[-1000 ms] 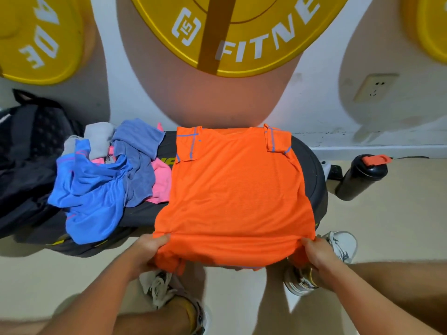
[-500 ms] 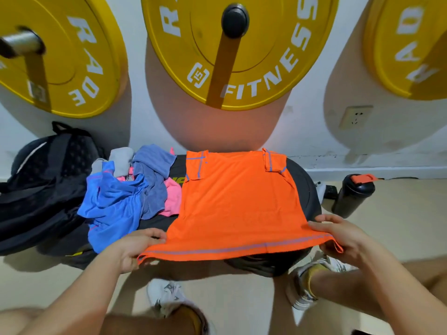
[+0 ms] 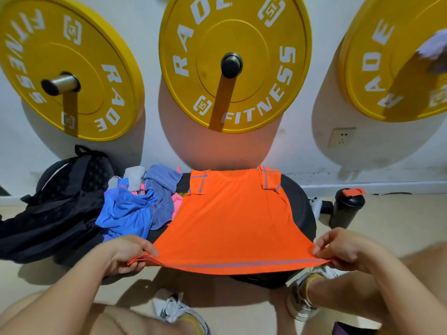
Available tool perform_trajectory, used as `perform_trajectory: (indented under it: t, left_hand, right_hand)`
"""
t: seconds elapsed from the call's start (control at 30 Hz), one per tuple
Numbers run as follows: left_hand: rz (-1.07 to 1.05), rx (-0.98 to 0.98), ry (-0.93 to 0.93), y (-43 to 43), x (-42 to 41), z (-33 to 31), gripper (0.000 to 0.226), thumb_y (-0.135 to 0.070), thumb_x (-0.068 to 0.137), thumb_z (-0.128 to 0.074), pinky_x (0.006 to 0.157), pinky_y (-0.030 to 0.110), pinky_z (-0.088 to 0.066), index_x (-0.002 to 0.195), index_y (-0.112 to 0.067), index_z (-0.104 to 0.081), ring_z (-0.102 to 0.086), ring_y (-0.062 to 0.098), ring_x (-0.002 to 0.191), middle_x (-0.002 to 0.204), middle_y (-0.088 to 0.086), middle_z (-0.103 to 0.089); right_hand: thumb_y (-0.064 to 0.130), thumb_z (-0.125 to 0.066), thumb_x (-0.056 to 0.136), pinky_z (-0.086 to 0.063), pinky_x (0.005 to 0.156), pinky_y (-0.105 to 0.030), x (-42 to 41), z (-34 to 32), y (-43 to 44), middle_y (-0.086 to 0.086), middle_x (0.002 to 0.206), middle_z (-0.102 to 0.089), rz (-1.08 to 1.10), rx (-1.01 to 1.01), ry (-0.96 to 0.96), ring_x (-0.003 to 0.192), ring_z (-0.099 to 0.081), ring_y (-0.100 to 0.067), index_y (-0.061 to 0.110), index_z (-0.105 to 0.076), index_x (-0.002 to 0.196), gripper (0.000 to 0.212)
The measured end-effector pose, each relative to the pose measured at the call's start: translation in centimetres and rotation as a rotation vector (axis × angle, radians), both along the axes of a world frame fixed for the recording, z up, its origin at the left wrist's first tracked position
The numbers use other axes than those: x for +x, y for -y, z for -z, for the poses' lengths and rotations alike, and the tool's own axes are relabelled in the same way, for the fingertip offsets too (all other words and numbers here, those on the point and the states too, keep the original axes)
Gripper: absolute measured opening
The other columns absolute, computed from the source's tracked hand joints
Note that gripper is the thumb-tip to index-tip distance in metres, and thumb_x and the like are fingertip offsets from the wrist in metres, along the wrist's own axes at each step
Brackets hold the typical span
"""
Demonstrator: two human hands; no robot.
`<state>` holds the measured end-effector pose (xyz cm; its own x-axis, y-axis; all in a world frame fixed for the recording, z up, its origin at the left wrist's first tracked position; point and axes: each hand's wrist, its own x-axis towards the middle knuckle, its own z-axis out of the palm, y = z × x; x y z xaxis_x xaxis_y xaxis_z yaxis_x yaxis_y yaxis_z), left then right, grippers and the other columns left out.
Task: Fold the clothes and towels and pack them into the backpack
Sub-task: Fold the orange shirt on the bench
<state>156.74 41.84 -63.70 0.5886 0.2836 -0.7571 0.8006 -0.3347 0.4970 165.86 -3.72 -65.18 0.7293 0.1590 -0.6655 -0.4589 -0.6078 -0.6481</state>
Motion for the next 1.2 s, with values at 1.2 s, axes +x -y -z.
perform_trajectory:
  t: [1.2]
  left_hand:
    - [-0.084,-0.074,0.624,-8.0,28.0,7.5,0.028,-0.025,0.087,-0.064,0.061,0.026,-0.048,0.085,0.002,-0.072,-0.061,0.022,0.069,0.082,0.016,-0.072]
  right_hand:
    - [0.023,-0.058,0.095,-0.041,0.052,-0.026,29.4,7.4,-8.3,0.011,0.050,-0.055,0.457,0.157,0.656,0.049,-0.047,-0.005,0.016,-0.065,0.066,0.031]
